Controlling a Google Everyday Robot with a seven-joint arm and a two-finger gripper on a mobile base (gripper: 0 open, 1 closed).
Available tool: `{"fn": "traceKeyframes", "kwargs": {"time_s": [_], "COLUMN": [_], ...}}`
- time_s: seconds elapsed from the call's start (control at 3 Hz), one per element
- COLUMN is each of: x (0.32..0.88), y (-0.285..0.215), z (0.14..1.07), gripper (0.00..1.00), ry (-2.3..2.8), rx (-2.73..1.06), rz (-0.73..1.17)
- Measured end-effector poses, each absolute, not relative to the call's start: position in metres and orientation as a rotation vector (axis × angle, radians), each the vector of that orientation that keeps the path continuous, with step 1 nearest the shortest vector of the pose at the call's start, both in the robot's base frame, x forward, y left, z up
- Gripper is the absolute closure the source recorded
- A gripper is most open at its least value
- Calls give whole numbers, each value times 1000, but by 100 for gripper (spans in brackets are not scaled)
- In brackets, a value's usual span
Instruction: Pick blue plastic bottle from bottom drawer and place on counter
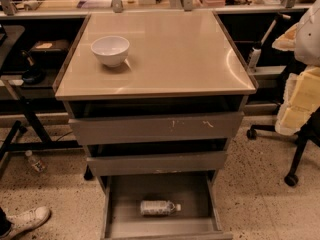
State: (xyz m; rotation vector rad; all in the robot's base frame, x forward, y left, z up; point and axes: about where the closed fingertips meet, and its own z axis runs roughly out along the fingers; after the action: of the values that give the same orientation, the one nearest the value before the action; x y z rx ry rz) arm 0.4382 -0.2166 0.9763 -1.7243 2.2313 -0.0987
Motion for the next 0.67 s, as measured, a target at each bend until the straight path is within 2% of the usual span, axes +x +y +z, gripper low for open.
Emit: {"fn": "traceKeyframes", "kwargs": {"time_s": [0.33, 0.67], "x": [438, 438], "y": [-215, -197], "z": [973, 917], "gripper": [0, 0], "ry": [2230, 2230], "rx": [-1726, -1759], "rz": [-96, -39]}}
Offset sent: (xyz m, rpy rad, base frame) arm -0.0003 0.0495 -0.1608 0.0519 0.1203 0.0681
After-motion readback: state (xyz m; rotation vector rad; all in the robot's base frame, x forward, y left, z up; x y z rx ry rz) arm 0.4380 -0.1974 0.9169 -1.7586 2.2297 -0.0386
